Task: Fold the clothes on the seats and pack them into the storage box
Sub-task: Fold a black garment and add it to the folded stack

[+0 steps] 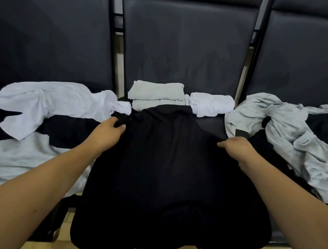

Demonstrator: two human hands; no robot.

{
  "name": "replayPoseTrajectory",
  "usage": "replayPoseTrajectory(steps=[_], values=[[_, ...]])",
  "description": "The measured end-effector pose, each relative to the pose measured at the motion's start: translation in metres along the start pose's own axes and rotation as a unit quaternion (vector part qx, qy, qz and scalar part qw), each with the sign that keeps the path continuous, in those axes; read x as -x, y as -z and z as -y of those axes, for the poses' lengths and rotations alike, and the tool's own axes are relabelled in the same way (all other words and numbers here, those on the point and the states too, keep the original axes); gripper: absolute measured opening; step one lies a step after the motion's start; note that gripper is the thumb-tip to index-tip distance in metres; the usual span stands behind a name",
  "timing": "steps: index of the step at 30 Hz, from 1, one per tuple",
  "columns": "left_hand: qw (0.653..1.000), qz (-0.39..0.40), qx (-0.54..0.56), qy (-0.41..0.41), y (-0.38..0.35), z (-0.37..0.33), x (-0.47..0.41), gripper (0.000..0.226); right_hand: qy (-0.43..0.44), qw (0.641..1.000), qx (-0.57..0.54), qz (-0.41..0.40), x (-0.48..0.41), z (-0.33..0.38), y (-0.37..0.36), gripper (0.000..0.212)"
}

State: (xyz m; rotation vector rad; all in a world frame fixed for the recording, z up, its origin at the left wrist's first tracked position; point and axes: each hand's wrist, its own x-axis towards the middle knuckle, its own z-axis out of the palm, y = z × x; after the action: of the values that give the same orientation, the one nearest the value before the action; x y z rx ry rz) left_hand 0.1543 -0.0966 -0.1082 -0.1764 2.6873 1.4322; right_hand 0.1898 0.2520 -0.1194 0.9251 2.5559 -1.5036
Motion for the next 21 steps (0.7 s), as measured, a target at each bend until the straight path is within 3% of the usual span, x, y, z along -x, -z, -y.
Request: replayPoseTrajectory(steps=[3, 7, 12, 15, 19, 21], values=[[0.956, 0.022, 0.256, 0.141, 0.01, -0.004, 0.007, 0.017, -0.003, 0.987, -0.159, 0.027, 0.006, 0.004, 0.006, 0.005], [0.898, 0.105, 0.371, 0.213, 0.035, -0.002, 0.014, 0.025, -0.067, 0.934, -0.333, 0.109, 0.021, 0.007, 0.02, 0.021], [0.897, 0.141, 0.374, 0.188, 0.056, -0.004, 0.026, 0.026, -0.044, 0.876, -0.453, 0.161, 0.042, 0.01, 0.039, 0.028], [0.92, 0.115, 0.355, 0.121, 0.06, -0.01, 0.032, 0.026, -0.016, 0.879, -0.451, 0.152, 0.05, 0.011, 0.045, 0.04], [0.925, 0.083, 0.369, 0.047, 0.069, -0.035, 0.044, 0.016, 0.043, 0.894, -0.43, 0.123, 0.069, 0.032, 0.057, 0.017], [0.93, 0.073, 0.36, 0.019, 0.073, -0.055, 0.046, 0.011, 0.061, 0.896, -0.429, 0.102, 0.075, 0.049, 0.066, 0.016]])
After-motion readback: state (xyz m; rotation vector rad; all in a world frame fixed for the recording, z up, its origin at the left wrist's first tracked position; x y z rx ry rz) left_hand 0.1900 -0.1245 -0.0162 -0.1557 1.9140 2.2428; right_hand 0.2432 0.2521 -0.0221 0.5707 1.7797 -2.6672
